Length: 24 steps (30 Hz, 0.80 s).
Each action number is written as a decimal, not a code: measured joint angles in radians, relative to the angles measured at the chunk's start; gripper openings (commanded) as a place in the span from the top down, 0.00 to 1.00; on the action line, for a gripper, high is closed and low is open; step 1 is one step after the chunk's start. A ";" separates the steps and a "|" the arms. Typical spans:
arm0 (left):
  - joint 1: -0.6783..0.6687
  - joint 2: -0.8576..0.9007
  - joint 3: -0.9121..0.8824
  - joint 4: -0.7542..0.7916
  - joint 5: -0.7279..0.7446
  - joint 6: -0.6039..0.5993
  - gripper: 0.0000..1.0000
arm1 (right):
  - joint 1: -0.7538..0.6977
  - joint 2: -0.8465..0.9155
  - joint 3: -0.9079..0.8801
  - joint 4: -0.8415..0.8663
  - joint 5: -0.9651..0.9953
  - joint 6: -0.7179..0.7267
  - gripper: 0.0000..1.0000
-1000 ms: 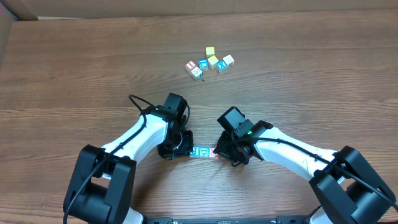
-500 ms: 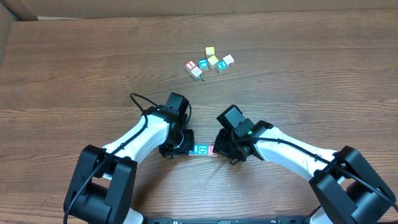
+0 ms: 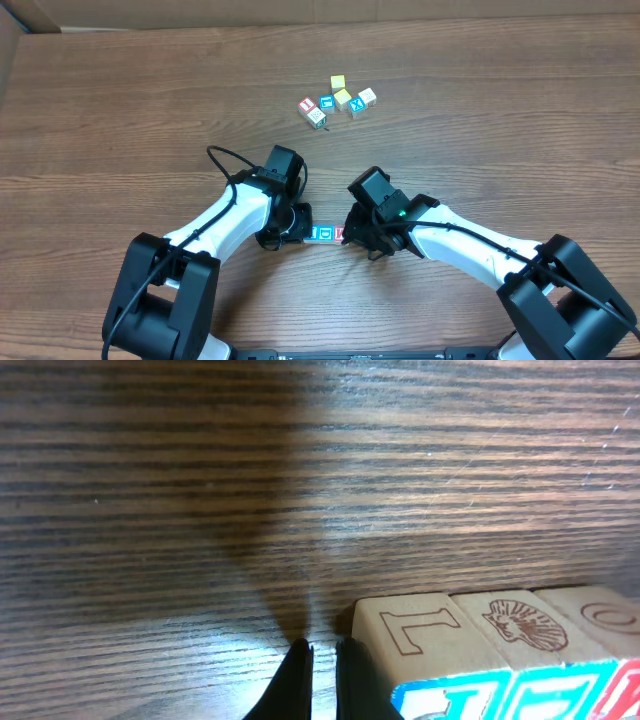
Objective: Flip 3 blocks
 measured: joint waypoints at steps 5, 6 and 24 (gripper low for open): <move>0.000 0.000 0.000 0.003 -0.002 0.000 0.96 | 0.000 0.000 0.000 0.016 0.021 0.000 0.96; 0.000 0.000 0.000 0.005 -0.002 0.000 0.96 | 0.000 0.000 0.000 0.016 0.024 0.000 0.96; 0.000 0.000 0.011 -0.009 -0.050 -0.003 0.85 | -0.003 0.000 -0.001 0.011 0.043 -0.003 0.74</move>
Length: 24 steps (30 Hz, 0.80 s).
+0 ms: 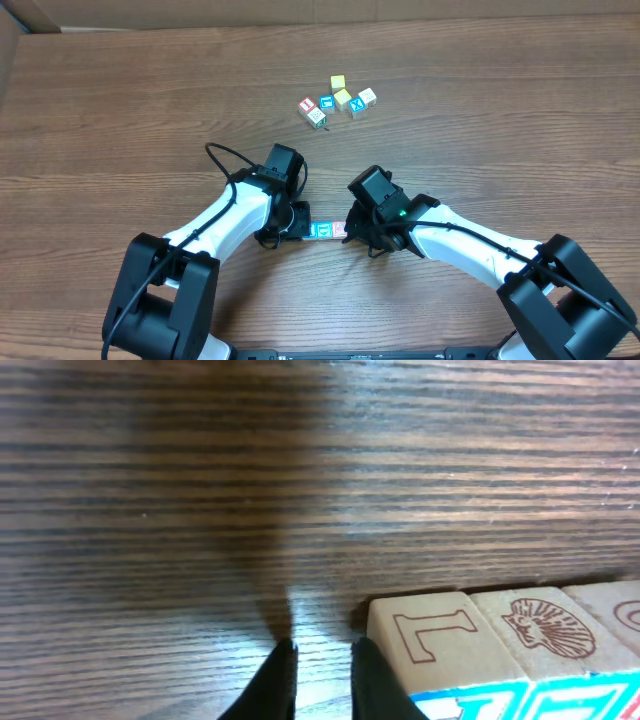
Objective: Flip 3 blocks
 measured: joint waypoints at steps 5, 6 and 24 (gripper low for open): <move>0.000 0.000 0.000 0.001 -0.002 0.000 0.95 | -0.002 0.000 0.000 -0.005 -0.001 0.000 0.75; 0.000 0.000 0.000 0.001 0.001 -0.002 0.96 | -0.001 0.000 0.000 -0.005 -0.002 0.000 0.78; 0.000 0.000 0.010 -0.008 -0.002 0.000 0.96 | -0.004 0.000 0.002 -0.050 0.034 0.001 0.96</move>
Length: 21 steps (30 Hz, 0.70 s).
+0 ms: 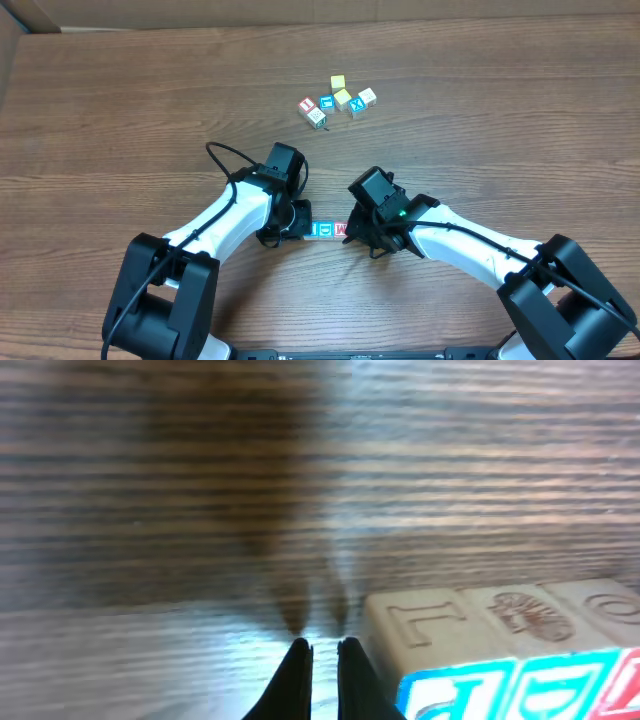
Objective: Flip 3 blocks
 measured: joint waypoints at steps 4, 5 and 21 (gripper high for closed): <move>0.004 0.000 0.052 -0.096 -0.046 0.002 0.96 | -0.038 0.000 0.026 -0.112 0.004 -0.018 0.96; 0.008 0.002 0.080 -0.135 -0.058 0.004 0.96 | -0.054 0.000 0.040 -0.145 0.005 -0.031 0.96; 0.037 0.003 0.192 -0.227 -0.111 -0.035 0.96 | -0.092 0.000 0.158 -0.241 -0.058 -0.169 0.96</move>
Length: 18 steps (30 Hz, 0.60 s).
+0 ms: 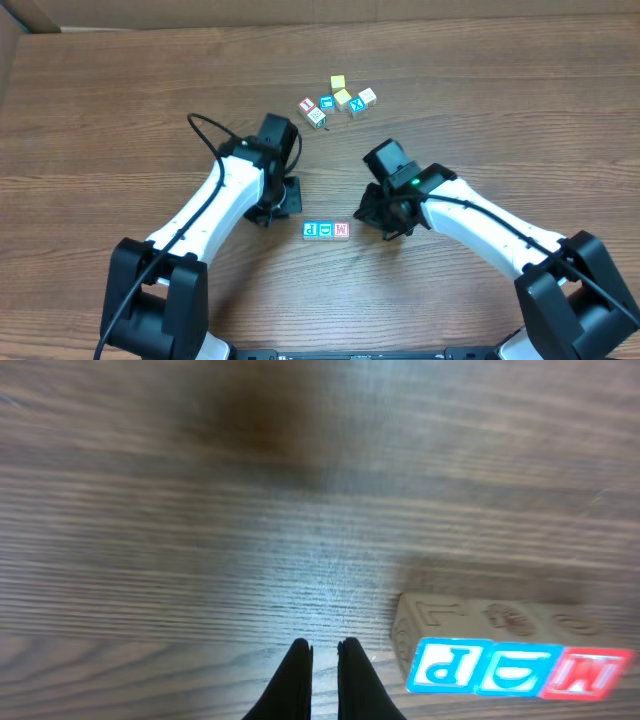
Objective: Flip 3 blocks
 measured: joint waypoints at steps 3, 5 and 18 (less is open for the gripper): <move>-0.012 0.002 -0.053 0.019 0.008 -0.005 0.96 | 0.028 0.001 0.000 0.002 0.010 0.003 0.96; -0.012 0.002 -0.071 0.036 0.011 -0.010 0.96 | 0.040 0.006 0.000 0.005 0.014 0.008 0.96; -0.012 0.002 -0.086 0.101 0.052 -0.011 0.96 | 0.048 0.088 0.000 0.032 0.037 0.033 0.96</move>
